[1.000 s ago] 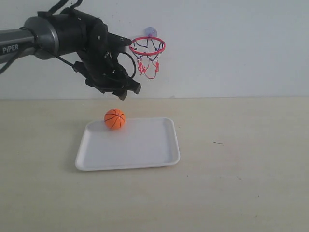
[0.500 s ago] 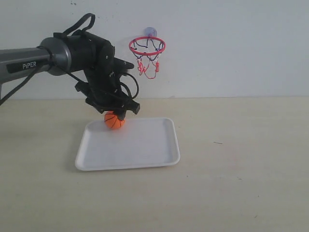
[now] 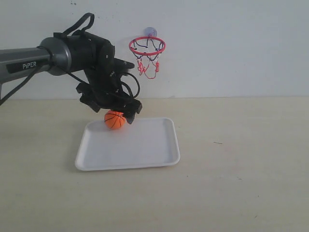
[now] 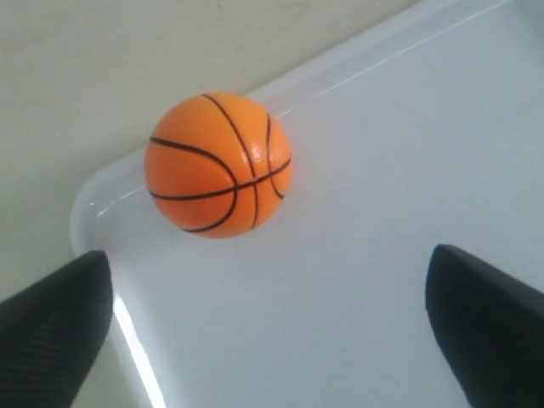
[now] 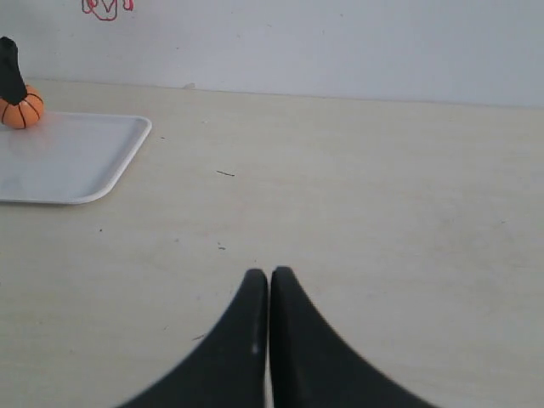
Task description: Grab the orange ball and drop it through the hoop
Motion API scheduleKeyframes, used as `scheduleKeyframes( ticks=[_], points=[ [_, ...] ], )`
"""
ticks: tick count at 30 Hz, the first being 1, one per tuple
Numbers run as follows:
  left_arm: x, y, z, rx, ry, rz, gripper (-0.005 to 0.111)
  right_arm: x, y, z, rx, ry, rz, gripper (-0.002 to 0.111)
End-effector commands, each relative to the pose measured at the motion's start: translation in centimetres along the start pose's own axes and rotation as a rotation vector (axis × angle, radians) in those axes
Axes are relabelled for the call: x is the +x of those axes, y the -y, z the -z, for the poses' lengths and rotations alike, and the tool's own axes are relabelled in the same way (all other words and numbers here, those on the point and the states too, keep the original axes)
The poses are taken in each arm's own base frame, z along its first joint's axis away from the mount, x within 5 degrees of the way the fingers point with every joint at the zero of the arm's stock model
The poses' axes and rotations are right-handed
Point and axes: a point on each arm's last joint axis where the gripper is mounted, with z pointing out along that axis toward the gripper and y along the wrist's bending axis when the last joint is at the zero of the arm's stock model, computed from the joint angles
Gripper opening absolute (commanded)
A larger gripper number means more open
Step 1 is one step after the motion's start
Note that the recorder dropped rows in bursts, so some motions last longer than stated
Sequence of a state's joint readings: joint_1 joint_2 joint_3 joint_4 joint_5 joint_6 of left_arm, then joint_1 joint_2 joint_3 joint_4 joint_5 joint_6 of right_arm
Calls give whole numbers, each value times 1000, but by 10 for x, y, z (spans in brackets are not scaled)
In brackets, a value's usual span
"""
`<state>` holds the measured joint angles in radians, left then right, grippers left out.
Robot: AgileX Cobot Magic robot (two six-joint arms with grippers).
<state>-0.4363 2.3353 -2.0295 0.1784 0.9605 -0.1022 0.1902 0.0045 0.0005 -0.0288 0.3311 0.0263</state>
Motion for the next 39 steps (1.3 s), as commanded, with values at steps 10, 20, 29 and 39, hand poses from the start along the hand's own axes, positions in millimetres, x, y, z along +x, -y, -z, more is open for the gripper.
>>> scheduleKeyframes(
  ticks=[10,20,29,39],
  points=[
    [-7,-25,6,61,51,98,93,-1,0,0,-3,14,9,0],
    [-22,-45,17,271,163,112,93,-1,0,0,-3,14,9,0],
    [-7,-48,-28,161,46,49,93,-1,0,0,-2,12,9,0],
    [-11,-46,-29,190,87,79,93,-1,0,0,-2,12,9,0]
  ],
)
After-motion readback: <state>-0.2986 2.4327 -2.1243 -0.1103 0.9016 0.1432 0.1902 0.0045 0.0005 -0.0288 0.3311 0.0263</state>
